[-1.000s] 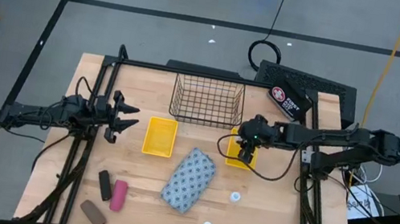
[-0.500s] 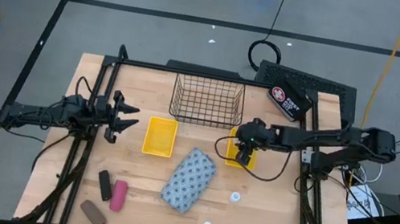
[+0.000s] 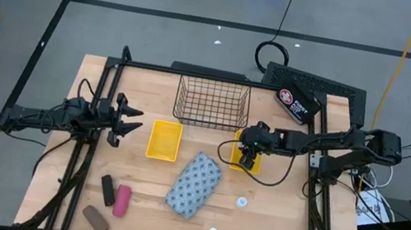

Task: Pick & Place Medicine items
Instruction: Put the bottom right transparent pill bottle into the right yellow basket, then put the top transparent pill bottle into the right yellow basket

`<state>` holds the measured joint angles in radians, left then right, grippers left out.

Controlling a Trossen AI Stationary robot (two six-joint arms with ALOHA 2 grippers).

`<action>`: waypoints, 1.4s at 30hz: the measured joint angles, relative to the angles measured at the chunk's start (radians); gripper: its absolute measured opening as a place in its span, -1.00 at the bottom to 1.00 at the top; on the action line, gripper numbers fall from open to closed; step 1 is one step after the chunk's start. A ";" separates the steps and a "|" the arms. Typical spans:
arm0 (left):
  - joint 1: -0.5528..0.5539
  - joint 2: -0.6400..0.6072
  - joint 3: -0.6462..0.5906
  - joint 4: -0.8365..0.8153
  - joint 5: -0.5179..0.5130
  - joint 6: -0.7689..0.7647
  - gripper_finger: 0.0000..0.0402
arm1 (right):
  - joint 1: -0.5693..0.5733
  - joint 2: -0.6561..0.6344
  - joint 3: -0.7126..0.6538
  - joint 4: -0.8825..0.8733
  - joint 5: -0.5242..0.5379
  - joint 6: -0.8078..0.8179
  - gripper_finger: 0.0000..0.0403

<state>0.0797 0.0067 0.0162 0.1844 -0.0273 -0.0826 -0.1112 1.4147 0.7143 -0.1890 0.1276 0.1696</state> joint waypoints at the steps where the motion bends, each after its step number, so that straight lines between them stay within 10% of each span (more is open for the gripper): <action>1: 0.000 0.000 0.000 0.000 0.000 0.000 -0.01 | 0.000 0.000 0.000 0.000 0.000 0.001 -0.30; 24: 0.000 0.000 0.000 0.000 0.000 0.000 -0.01 | 0.000 -0.129 -0.003 -0.007 0.002 -0.066 0.24; 42: 0.000 0.000 0.000 0.000 0.000 0.000 -0.01 | 0.151 -0.319 -0.002 -0.001 -0.002 -0.085 0.27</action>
<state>0.0795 0.0067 0.0162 0.1841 -0.0273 -0.0826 0.0401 1.0955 0.7124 -0.1905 0.1261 0.0841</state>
